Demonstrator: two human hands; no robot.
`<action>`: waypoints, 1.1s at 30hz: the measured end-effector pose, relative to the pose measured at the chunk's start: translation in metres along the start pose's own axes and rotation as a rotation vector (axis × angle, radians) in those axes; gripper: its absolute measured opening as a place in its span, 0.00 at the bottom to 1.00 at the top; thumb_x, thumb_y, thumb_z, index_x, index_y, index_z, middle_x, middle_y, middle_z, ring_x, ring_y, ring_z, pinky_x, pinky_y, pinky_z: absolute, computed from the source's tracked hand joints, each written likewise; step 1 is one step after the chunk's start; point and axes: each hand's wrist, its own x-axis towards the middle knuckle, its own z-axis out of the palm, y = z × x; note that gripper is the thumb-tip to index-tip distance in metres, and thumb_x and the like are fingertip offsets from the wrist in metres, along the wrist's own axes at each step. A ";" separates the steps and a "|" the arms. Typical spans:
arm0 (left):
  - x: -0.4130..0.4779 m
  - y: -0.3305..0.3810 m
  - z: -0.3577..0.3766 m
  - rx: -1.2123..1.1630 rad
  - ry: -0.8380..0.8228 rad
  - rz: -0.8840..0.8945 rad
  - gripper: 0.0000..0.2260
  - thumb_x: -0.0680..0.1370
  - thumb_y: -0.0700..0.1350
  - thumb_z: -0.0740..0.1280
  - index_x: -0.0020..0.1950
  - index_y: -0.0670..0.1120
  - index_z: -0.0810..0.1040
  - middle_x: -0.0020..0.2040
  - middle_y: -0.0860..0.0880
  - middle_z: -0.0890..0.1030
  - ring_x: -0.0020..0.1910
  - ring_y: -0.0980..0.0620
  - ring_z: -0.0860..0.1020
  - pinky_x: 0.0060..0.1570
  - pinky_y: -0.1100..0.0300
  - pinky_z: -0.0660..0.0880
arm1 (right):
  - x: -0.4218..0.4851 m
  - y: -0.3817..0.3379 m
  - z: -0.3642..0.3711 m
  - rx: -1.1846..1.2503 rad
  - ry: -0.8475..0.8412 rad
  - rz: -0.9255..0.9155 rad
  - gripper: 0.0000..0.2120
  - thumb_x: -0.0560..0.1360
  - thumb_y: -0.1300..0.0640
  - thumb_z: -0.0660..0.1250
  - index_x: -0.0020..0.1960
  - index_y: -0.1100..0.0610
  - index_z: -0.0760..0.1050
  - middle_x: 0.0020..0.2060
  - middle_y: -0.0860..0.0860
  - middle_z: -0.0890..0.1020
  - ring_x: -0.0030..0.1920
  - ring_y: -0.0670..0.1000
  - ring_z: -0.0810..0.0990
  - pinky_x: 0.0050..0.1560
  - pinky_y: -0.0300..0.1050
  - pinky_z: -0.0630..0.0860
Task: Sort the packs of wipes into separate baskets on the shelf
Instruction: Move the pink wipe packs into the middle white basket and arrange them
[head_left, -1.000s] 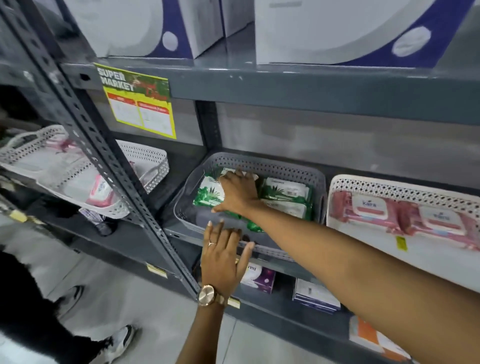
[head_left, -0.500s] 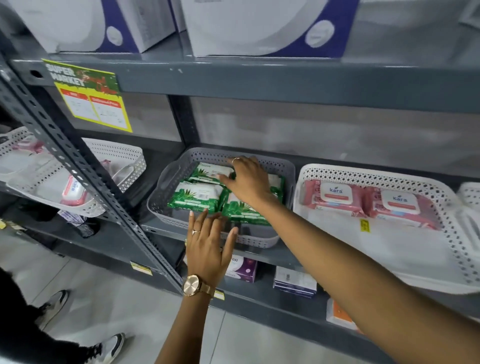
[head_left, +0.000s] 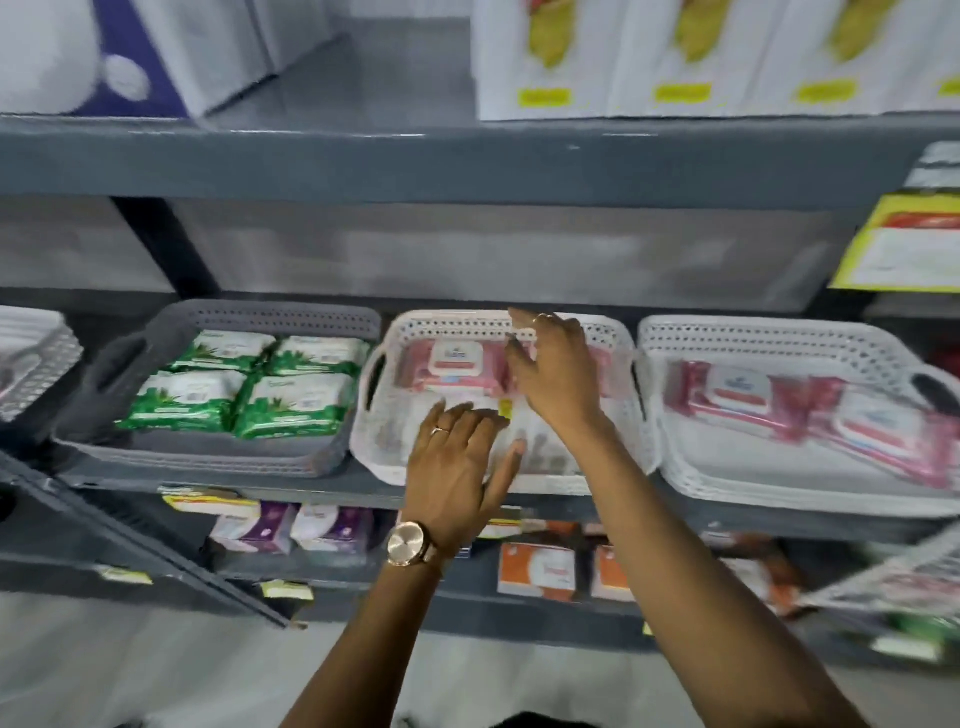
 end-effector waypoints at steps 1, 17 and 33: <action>0.004 0.017 0.009 -0.004 -0.027 0.016 0.18 0.79 0.55 0.57 0.54 0.44 0.81 0.51 0.47 0.83 0.55 0.45 0.78 0.63 0.47 0.70 | -0.002 0.019 -0.016 -0.012 0.008 0.020 0.19 0.77 0.56 0.63 0.68 0.54 0.73 0.64 0.54 0.79 0.65 0.57 0.73 0.64 0.51 0.73; 0.010 0.066 0.071 0.249 -0.089 0.044 0.27 0.78 0.65 0.49 0.34 0.51 0.78 0.27 0.53 0.79 0.24 0.52 0.74 0.29 0.64 0.60 | 0.005 0.226 -0.116 -0.509 -0.461 0.377 0.46 0.69 0.57 0.70 0.78 0.57 0.45 0.78 0.58 0.52 0.77 0.62 0.45 0.76 0.61 0.48; -0.007 -0.006 0.036 0.245 -0.026 0.066 0.35 0.76 0.70 0.43 0.38 0.49 0.81 0.29 0.51 0.81 0.27 0.50 0.78 0.30 0.60 0.69 | -0.014 0.134 -0.133 -0.399 0.032 0.277 0.39 0.56 0.49 0.81 0.65 0.52 0.74 0.55 0.59 0.81 0.55 0.62 0.78 0.51 0.52 0.76</action>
